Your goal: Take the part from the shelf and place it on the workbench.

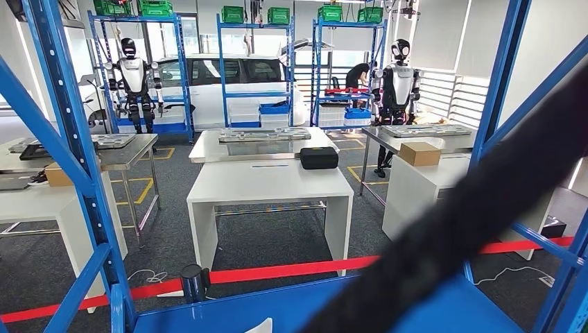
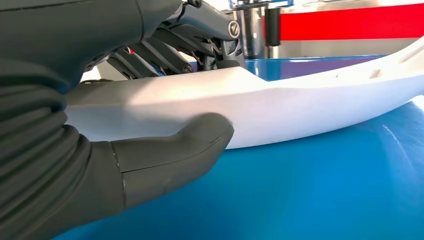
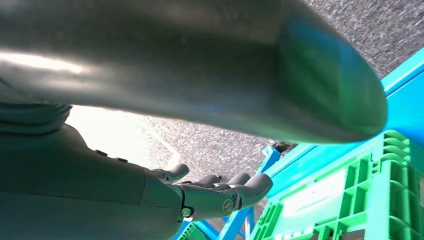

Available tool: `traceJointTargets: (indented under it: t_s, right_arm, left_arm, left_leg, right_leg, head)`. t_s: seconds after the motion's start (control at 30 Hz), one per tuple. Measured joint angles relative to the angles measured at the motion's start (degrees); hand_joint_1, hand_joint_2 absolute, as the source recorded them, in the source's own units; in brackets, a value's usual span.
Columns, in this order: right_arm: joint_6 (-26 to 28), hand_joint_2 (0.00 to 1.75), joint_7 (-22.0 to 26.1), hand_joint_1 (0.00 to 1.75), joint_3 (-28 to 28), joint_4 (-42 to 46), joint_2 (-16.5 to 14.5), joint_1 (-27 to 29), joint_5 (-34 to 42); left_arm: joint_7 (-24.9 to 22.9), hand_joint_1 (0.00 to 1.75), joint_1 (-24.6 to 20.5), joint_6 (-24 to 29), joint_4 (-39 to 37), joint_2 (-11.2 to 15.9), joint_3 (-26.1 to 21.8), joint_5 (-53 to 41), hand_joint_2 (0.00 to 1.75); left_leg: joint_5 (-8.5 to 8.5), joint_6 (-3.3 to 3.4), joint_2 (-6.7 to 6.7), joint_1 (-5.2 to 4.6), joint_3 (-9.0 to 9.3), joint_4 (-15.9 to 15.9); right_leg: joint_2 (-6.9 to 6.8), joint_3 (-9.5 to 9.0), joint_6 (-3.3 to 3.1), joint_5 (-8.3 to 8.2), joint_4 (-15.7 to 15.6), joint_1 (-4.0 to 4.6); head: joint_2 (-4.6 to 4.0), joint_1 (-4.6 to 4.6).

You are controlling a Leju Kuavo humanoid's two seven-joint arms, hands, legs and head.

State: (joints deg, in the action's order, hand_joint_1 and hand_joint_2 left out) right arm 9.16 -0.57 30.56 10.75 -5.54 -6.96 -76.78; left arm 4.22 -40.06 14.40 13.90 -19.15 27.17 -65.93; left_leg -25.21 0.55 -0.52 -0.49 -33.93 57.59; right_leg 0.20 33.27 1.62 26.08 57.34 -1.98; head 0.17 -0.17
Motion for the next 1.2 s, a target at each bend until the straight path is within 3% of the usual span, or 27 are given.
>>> traceJointTargets:
  t_s: [0.23,0.63,0.9,1.2]
  right_arm:
    - [-0.01,0.0,0.15,0.0,0.03,0.01,0.01,0.0,0.01]
    - [-0.18,0.0,0.1,0.0,0.04,-0.01,0.01,-0.04,-0.35]
    - [-0.46,0.0,-0.23,0.0,0.04,0.0,-0.01,-0.6,-1.17]
    - [-0.3,0.0,-0.08,0.0,0.04,-0.01,-0.01,-1.08,-1.22]
  left_arm:
    - [1.17,1.75,-0.02,0.07,0.02,0.07,-0.19,0.7,1.75]
    - [-1.93,1.75,-1.81,2.43,0.53,0.43,-1.0,0.13,1.75]
    - [-4.63,1.75,-10.39,2.59,1.38,1.92,-1.7,-0.48,1.75]
    - [-2.49,1.75,-15.74,3.1,2.04,2.46,-2.48,-1.25,1.75]
  left_leg:
    - [0.0,0.0,0.0,0.0,0.0,0.0]
    - [0.01,-0.01,0.01,0.0,-0.01,0.0]
    - [0.06,-0.06,-0.01,0.0,-0.04,0.0]
    - [0.06,-0.08,-0.01,0.0,-0.06,0.01]
  right_leg:
    - [-0.01,-0.01,0.0,0.01,0.0,0.0]
    - [0.01,0.04,0.0,0.0,0.03,0.0]
    - [0.01,0.07,0.01,-0.02,0.07,0.0]
    - [0.03,0.12,0.0,-0.02,0.07,0.0]
  head:
    - [0.0,0.0]
    - [0.0,0.0]
    - [0.0,-0.01]
    - [0.0,0.0]
